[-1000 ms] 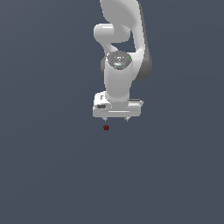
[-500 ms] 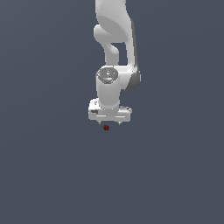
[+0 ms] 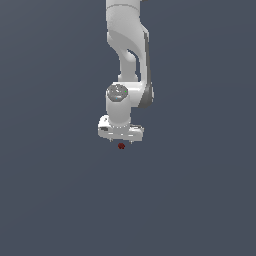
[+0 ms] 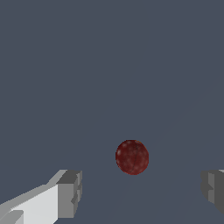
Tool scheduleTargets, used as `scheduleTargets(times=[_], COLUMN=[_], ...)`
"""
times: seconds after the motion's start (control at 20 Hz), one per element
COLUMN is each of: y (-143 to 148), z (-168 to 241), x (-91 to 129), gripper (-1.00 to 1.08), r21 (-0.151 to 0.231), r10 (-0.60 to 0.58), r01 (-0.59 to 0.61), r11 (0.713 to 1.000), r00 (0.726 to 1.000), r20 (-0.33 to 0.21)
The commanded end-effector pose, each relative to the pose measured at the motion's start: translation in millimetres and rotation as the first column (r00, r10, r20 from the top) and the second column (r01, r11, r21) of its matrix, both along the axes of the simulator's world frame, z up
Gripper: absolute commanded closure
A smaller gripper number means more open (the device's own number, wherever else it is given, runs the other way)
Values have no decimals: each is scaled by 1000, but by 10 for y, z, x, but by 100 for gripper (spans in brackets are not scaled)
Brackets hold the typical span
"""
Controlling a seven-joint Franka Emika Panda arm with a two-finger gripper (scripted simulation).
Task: Pick up the object and move it to a goal position.
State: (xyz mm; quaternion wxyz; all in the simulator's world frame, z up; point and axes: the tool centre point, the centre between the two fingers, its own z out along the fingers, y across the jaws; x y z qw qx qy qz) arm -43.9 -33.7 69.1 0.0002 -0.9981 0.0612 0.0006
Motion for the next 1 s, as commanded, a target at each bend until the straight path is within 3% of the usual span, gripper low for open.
scheduleTargets(times=[0.0, 0.95], y=[-13, -10], z=[-20, -523], x=[-11, -15], gripper=[-92, -92], r21=[0, 0], r10=[-4, -4], r01=[4, 4], r11=[1000, 1000], r00=[1000, 1000], r20=[1, 1])
